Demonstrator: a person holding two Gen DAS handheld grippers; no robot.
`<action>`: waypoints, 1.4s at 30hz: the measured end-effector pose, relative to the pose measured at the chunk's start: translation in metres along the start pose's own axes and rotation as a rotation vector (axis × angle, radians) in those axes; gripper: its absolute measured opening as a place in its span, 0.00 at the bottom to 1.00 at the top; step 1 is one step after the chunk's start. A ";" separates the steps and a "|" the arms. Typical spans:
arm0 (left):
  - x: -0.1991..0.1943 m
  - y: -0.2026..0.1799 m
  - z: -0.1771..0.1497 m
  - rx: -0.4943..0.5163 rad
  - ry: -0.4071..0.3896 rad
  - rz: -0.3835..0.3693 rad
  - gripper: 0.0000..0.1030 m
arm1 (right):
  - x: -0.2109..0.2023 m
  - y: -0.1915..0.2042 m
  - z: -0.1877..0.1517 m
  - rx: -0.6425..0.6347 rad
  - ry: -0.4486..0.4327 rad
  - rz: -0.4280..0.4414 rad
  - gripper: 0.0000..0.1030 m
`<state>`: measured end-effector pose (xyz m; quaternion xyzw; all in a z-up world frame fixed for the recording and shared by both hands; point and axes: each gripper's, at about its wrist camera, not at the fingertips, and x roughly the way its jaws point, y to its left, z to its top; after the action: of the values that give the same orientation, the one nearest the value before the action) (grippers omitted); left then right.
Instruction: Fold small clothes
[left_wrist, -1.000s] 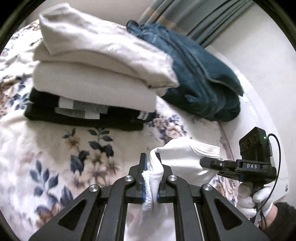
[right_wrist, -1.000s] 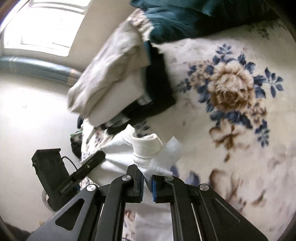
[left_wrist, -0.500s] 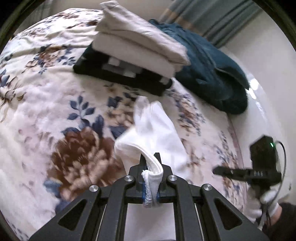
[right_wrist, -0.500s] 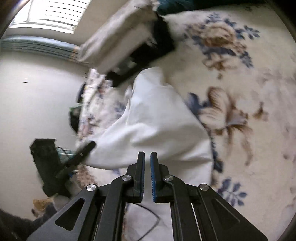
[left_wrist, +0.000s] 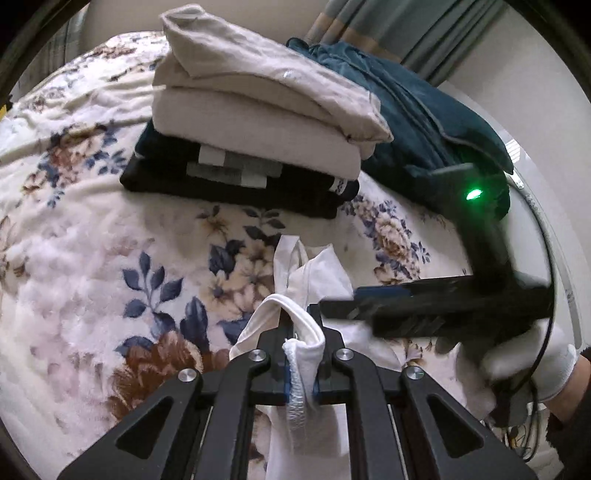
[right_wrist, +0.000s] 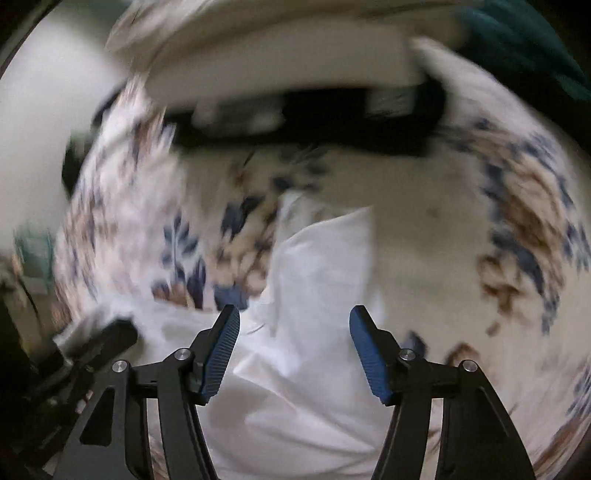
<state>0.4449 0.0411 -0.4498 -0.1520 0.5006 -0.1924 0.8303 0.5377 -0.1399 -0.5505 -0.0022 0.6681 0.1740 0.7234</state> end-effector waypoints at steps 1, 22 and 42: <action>0.002 0.002 0.000 0.000 0.004 0.002 0.05 | 0.005 0.002 -0.001 -0.013 0.005 -0.034 0.12; 0.137 0.000 0.089 0.091 0.190 -0.030 0.09 | -0.012 -0.170 -0.036 0.594 -0.188 -0.068 0.01; 0.188 0.003 0.081 0.034 0.370 -0.246 0.22 | 0.026 -0.222 -0.012 0.624 -0.080 0.319 0.25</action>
<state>0.5972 -0.0404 -0.5595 -0.1599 0.6188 -0.3255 0.6968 0.5843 -0.3448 -0.6279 0.3302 0.6523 0.0720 0.6784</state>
